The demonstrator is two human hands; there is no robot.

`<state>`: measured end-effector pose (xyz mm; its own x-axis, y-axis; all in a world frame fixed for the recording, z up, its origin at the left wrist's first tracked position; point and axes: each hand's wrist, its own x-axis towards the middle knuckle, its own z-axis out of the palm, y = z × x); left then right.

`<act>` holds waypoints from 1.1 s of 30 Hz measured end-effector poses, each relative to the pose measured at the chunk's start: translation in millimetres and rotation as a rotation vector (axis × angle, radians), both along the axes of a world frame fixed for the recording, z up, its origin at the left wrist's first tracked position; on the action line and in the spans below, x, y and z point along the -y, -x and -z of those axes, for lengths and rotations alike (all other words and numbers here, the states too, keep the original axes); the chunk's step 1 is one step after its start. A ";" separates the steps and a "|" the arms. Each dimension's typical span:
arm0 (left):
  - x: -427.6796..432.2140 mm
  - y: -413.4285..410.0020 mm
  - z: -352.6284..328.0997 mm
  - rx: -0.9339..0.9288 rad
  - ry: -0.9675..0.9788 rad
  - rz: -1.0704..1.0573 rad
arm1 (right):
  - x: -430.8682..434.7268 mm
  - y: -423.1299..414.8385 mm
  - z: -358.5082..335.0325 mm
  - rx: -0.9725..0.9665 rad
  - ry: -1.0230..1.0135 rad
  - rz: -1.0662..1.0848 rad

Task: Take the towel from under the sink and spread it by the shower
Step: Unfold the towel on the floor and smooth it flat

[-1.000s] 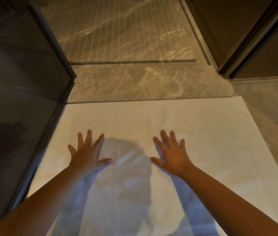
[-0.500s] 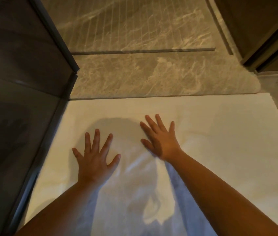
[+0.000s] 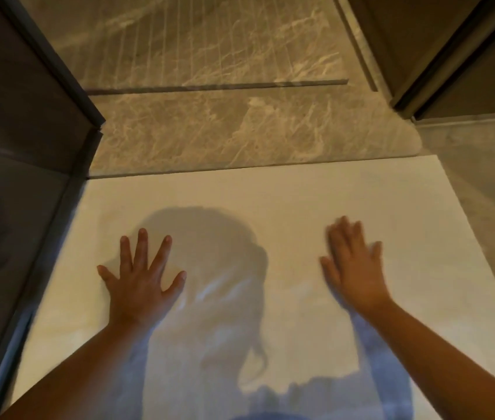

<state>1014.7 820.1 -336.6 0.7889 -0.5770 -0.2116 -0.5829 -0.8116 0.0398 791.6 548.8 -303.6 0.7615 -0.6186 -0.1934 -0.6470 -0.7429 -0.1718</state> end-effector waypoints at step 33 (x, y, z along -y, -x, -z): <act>10.6 139.3 -82.1 -0.057 0.070 0.786 | -57.8 118.5 -25.7 -0.205 -0.117 -0.290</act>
